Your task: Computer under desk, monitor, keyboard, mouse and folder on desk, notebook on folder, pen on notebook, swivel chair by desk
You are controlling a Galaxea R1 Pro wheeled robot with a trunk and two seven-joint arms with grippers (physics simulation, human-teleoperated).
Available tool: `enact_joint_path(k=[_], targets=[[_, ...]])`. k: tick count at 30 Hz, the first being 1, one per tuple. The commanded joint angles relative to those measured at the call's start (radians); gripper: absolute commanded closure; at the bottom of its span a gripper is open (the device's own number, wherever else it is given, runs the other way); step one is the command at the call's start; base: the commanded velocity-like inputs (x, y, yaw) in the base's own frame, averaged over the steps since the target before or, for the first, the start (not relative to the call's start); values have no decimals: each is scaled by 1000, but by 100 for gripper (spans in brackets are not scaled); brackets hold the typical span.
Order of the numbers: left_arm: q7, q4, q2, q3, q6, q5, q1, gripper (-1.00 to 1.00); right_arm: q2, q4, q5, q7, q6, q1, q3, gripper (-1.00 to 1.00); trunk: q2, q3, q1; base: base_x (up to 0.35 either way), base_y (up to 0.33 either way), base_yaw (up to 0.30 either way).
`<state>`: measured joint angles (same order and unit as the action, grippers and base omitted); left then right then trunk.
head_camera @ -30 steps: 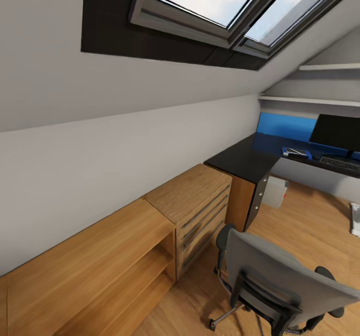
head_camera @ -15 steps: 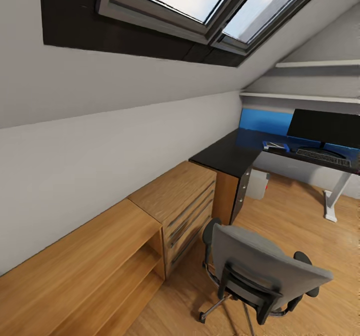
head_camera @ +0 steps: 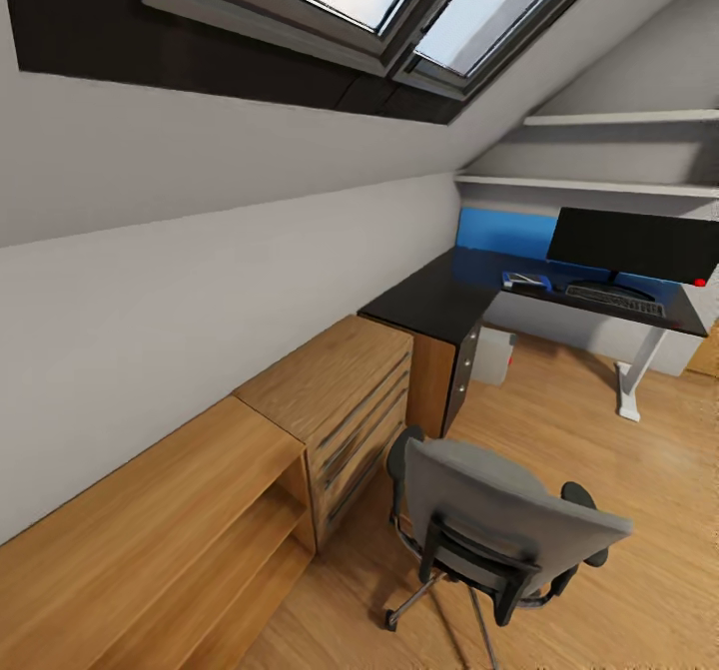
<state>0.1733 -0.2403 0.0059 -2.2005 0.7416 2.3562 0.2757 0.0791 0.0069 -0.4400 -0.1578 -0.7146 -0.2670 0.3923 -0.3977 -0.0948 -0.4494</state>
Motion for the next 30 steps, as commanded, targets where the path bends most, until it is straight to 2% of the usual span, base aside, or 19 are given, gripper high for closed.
enact_joint_path(k=[1,15,30], targets=[[9,-4,1,-8,5,0,2,-100,0,1,-3,-6,-2,-1,8,-100,-2,-4,-1,35,26,-153],[8,-4,1,-9,5,0,2,-100,-1,1,-3,-6,-2,-1,7,-100,-2,-21,-1,212,179,-183],[8,-4,2,-8,5,0,2,-100,-2,1,-2,-5,-5,-1,7,-100,-2,-22,-1,17,14,-291]])
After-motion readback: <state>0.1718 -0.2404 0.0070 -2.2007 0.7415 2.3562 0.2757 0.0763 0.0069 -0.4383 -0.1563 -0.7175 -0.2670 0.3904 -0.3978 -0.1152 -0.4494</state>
